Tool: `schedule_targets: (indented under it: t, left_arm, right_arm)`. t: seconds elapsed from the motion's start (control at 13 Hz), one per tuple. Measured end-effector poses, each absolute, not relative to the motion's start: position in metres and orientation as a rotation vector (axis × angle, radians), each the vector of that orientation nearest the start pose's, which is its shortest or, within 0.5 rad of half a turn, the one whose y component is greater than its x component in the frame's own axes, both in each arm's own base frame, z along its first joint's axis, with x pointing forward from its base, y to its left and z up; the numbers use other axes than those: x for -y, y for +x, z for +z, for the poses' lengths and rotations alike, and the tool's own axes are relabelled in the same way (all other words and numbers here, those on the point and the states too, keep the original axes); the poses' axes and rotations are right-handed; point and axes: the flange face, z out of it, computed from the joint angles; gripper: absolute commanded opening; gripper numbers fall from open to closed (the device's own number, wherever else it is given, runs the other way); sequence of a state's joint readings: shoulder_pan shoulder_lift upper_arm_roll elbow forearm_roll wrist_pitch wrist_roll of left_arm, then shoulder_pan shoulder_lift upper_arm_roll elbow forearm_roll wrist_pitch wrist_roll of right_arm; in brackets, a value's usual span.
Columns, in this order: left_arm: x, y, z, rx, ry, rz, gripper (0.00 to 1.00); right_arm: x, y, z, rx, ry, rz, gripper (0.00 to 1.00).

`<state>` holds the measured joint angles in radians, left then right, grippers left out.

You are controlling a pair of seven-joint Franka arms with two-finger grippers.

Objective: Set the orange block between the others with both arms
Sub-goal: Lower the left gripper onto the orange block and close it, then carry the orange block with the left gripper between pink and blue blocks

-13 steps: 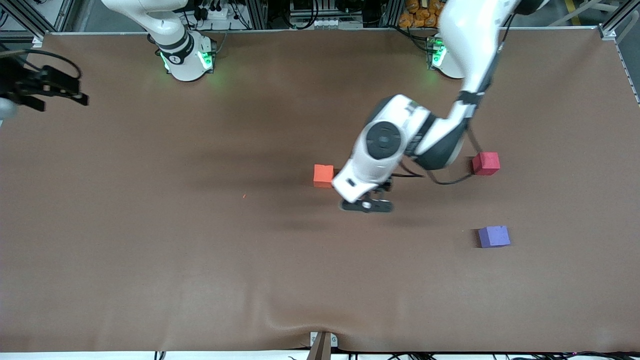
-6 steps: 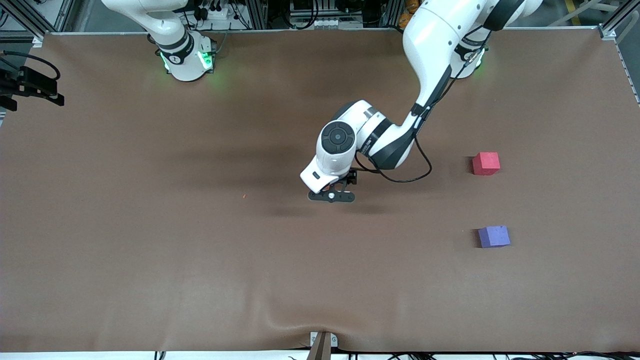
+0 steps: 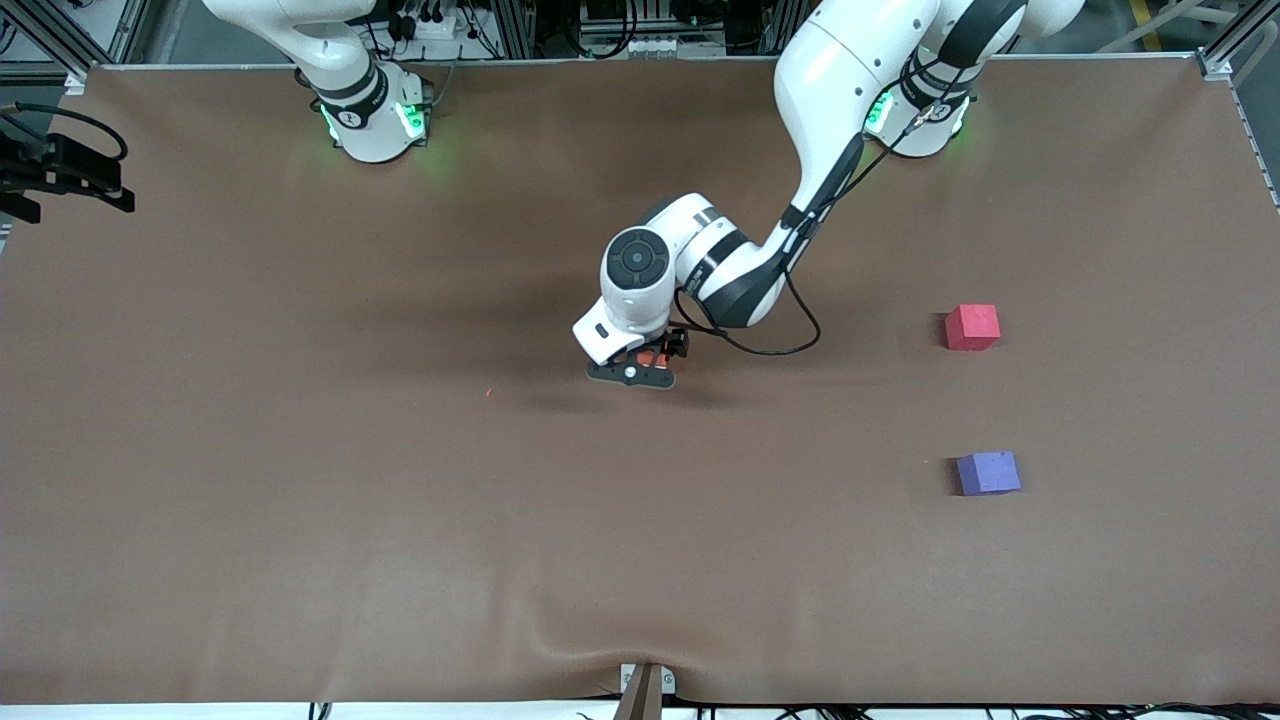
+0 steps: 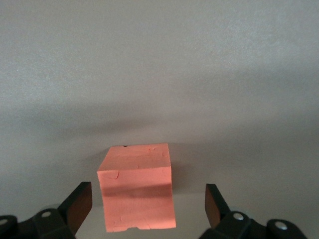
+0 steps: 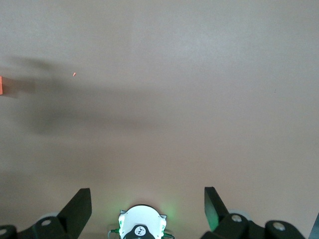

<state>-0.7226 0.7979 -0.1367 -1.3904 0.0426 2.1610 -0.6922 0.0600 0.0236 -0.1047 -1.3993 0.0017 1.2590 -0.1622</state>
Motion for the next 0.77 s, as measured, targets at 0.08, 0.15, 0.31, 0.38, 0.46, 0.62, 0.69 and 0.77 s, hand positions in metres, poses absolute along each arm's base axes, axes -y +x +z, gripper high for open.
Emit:
schedule_targets:
  t: [0.08, 0.15, 0.31, 0.38, 0.46, 0.62, 0.69, 0.77]
  left_arm:
    - [0.536, 0.493, 0.231, -0.240, -3.154, 0.095, 1.00]
    - [0.533, 0.494, 0.228, -0.236, -3.147, 0.100, 1.00]
    - [0.528, 0.497, 0.224, -0.224, -3.139, 0.106, 1.00]
    - [0.525, 0.497, 0.221, -0.220, -3.135, 0.111, 1.00]
    - [0.525, 0.496, 0.219, -0.220, -3.132, 0.116, 1.00]
    - [0.525, 0.494, 0.214, -0.223, -3.127, 0.126, 1.00]
    - [0.525, 0.493, 0.211, -0.225, -3.125, 0.130, 1.00]
    - [0.526, 0.492, 0.210, -0.226, -3.123, 0.133, 0.84]
  right_arm:
    - [0.023, 0.527, 0.664, 0.183, -3.109, 0.257, 1.00]
    - [0.023, 0.527, 0.663, 0.182, -3.109, 0.261, 1.00]
    - [0.025, 0.528, 0.657, 0.176, -3.107, 0.281, 1.00]
    - [0.025, 0.529, 0.655, 0.174, -3.107, 0.288, 1.00]
    - [0.025, 0.529, 0.654, 0.175, -3.106, 0.291, 1.00]
    - [0.025, 0.530, 0.652, 0.175, -3.106, 0.295, 1.00]
    - [0.025, 0.530, 0.650, 0.174, -3.106, 0.297, 1.00]
    - [0.025, 0.531, 0.650, 0.174, -3.107, 0.298, 1.00]
